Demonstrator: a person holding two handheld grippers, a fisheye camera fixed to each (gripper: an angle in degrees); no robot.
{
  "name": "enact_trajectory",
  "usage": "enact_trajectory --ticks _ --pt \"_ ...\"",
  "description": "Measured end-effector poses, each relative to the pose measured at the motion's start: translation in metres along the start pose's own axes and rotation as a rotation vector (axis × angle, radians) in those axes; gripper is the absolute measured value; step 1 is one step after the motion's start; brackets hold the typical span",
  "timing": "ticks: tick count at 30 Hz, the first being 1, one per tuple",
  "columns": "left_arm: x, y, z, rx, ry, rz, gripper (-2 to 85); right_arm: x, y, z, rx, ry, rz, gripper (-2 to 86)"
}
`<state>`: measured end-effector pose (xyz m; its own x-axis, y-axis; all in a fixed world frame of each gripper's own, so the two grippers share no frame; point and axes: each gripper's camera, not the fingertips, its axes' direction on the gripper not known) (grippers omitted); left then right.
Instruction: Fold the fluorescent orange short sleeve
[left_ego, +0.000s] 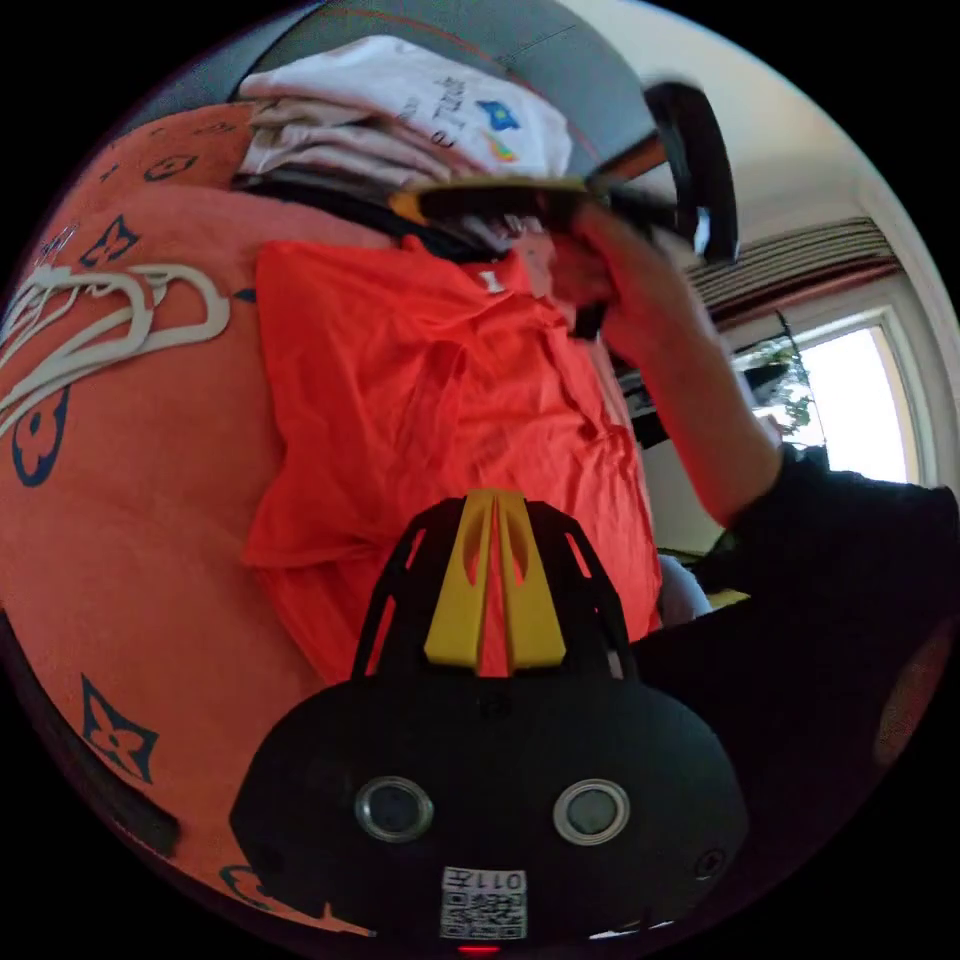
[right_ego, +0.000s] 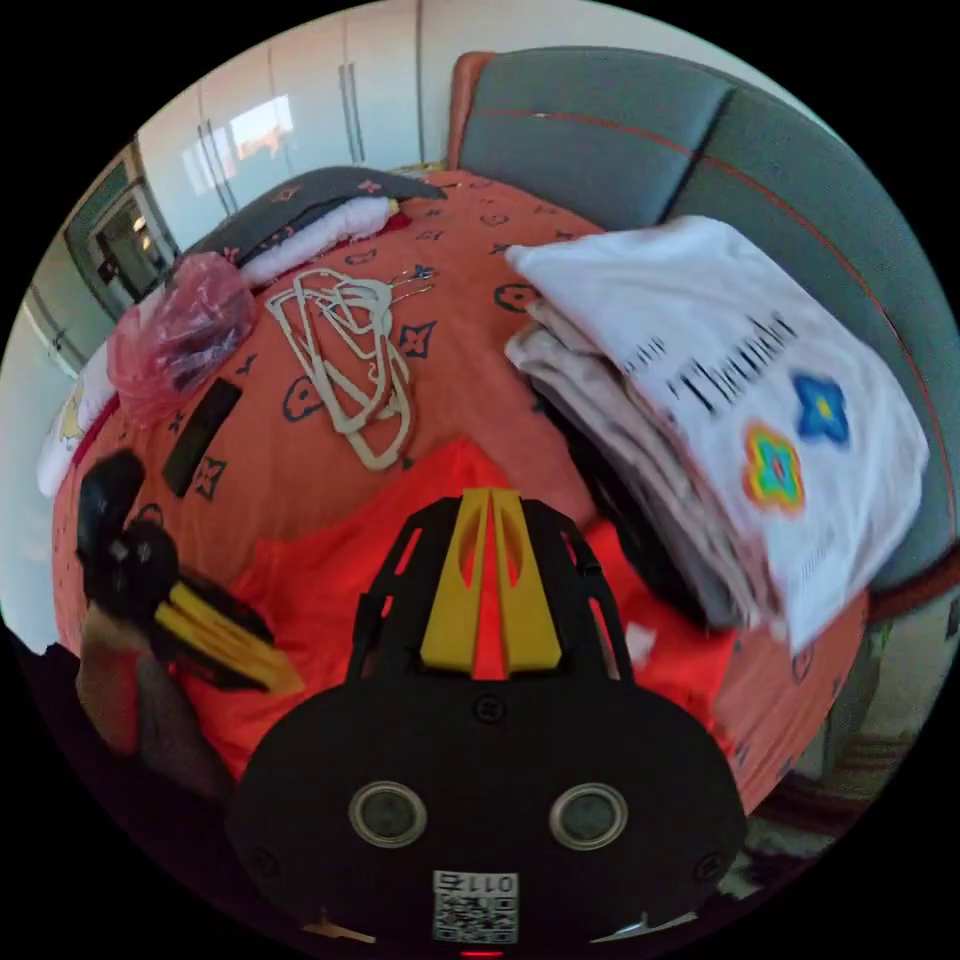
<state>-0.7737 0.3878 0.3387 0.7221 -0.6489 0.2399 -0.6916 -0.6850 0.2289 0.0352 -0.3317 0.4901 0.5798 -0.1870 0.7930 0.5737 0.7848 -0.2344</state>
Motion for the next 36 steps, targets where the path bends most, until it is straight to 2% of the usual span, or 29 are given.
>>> enact_trajectory --ticks 3,9,12,14,16,18,21,24,26,29,31,34,36 --pt "-0.002 0.003 -0.002 0.103 0.106 0.039 0.2 0.003 0.108 -0.05 0.064 -0.045 0.129 0.8" --pt "0.023 0.014 -0.002 0.369 0.234 0.215 1.1 -0.026 0.276 -0.112 -0.115 0.16 0.287 0.8" --pt "0.041 0.031 -0.003 0.477 0.338 0.246 2.5 -0.031 0.325 -0.139 -0.079 0.229 0.357 0.6" --pt "0.053 0.046 -0.005 0.518 0.383 0.25 3.7 -0.028 0.347 -0.147 -0.045 0.179 0.416 0.4" --pt "0.066 0.071 -0.005 0.572 0.372 0.231 5.6 -0.027 0.366 -0.152 0.014 0.045 0.437 0.1" --pt "0.069 0.088 0.0 0.609 0.366 0.195 6.9 -0.032 0.374 -0.152 0.026 0.041 0.441 0.0" --pt "0.059 0.11 0.02 0.606 0.442 0.064 7.9 -0.042 0.378 -0.151 0.004 0.07 0.371 0.0" --pt "0.044 0.106 0.038 0.557 0.517 -0.001 8.1 -0.04 0.387 -0.126 -0.135 0.036 0.323 0.0" --pt "0.039 0.096 0.045 0.508 0.457 -0.01 8.0 -0.04 0.397 -0.133 -0.043 0.046 0.317 0.0" --pt "0.044 0.074 0.065 0.361 0.317 0.052 8.0 -0.035 0.396 -0.151 -0.082 0.031 0.291 0.1" --pt "0.052 0.056 0.087 0.301 0.298 0.112 8.2 -0.024 0.384 -0.186 0.032 0.036 0.273 0.3" --pt "0.051 0.028 0.104 0.356 0.364 0.149 8.4 0.008 0.349 -0.22 0.2 0.193 0.235 0.8" --pt "0.047 0.016 0.108 0.362 0.386 0.161 8.5 0.04 0.316 -0.232 0.236 0.21 0.216 1.5"
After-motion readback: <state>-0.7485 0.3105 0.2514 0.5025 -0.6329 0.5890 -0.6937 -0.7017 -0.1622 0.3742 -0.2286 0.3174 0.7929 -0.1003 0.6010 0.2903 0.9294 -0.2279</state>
